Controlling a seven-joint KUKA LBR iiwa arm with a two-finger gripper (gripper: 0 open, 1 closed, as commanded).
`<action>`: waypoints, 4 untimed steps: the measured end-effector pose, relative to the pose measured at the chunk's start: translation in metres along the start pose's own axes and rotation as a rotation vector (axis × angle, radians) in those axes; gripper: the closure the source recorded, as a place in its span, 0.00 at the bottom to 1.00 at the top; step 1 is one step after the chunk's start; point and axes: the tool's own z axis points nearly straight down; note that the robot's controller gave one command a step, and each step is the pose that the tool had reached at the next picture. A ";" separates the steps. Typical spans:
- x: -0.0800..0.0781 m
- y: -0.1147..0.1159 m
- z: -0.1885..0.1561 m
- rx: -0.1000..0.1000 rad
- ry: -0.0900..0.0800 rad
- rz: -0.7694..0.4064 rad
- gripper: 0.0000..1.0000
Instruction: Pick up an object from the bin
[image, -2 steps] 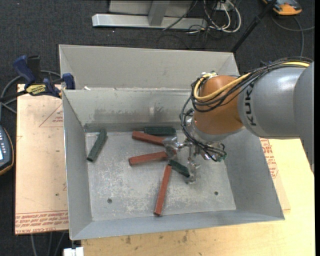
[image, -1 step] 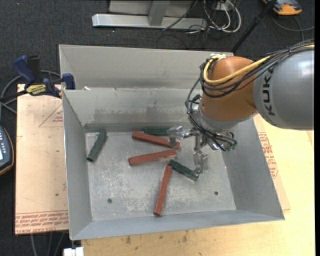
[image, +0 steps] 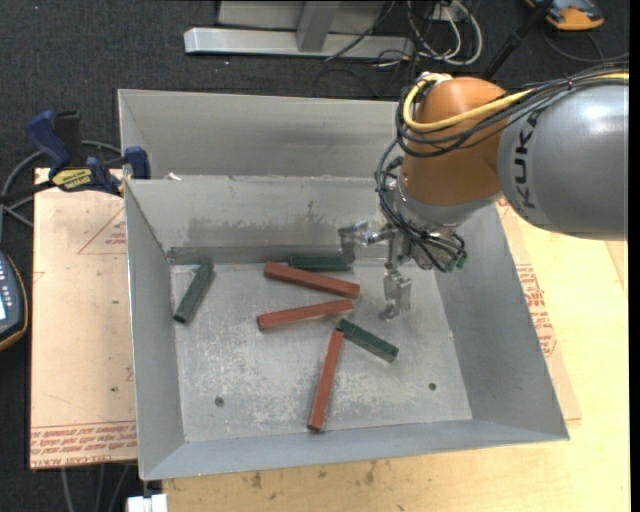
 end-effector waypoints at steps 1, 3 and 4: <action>0.069 0.071 0.013 -0.004 0.006 -0.344 0.00; -0.038 0.022 0.044 -0.003 0.001 0.035 0.00; 0.002 -0.004 0.088 -0.002 0.000 0.053 0.00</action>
Offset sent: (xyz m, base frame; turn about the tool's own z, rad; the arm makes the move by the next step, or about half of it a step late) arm -0.0914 0.0368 -0.0133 -0.3459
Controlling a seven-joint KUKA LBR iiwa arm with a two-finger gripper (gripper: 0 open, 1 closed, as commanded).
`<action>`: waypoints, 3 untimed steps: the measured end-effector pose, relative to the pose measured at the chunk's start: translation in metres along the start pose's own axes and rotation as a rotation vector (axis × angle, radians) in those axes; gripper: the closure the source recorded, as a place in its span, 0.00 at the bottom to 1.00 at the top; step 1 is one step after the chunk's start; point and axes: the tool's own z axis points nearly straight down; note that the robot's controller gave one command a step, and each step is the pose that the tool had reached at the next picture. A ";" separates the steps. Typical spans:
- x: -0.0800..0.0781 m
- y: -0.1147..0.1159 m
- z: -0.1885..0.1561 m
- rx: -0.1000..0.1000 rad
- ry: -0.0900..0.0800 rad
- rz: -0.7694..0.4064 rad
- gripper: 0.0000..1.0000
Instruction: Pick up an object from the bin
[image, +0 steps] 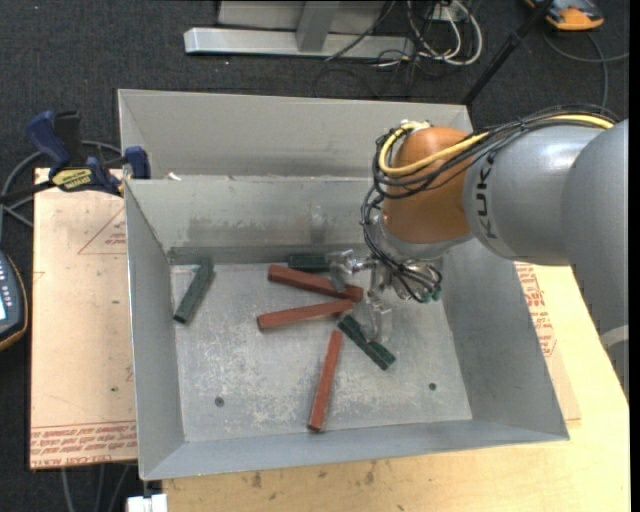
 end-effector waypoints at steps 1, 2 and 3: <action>-0.050 0.069 -0.043 0.000 -0.001 0.298 0.00; -0.013 0.040 -0.001 0.001 0.005 0.352 0.00; -0.017 0.040 -0.006 0.003 -0.003 0.347 1.00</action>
Offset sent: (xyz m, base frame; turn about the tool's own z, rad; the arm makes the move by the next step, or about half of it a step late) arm 0.0213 0.0786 0.0422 0.3028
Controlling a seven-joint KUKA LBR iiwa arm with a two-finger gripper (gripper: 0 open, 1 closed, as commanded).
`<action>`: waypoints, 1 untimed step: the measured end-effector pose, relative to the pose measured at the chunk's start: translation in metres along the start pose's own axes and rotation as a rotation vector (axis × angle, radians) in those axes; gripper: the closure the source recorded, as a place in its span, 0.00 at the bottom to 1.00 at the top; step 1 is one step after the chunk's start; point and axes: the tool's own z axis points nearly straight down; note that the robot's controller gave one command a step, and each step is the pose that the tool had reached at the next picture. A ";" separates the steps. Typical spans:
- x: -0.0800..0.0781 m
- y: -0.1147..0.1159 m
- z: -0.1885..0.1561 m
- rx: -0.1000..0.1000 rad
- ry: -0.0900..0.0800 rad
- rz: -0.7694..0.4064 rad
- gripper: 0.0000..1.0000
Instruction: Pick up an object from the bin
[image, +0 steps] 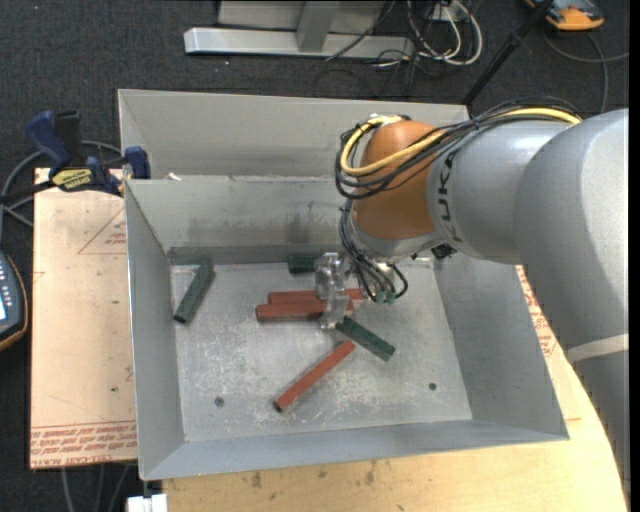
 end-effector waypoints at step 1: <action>-0.007 0.027 -0.137 0.000 -0.003 -0.055 1.00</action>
Offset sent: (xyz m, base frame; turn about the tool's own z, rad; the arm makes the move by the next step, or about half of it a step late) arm 0.0026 0.0251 0.1321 -0.0550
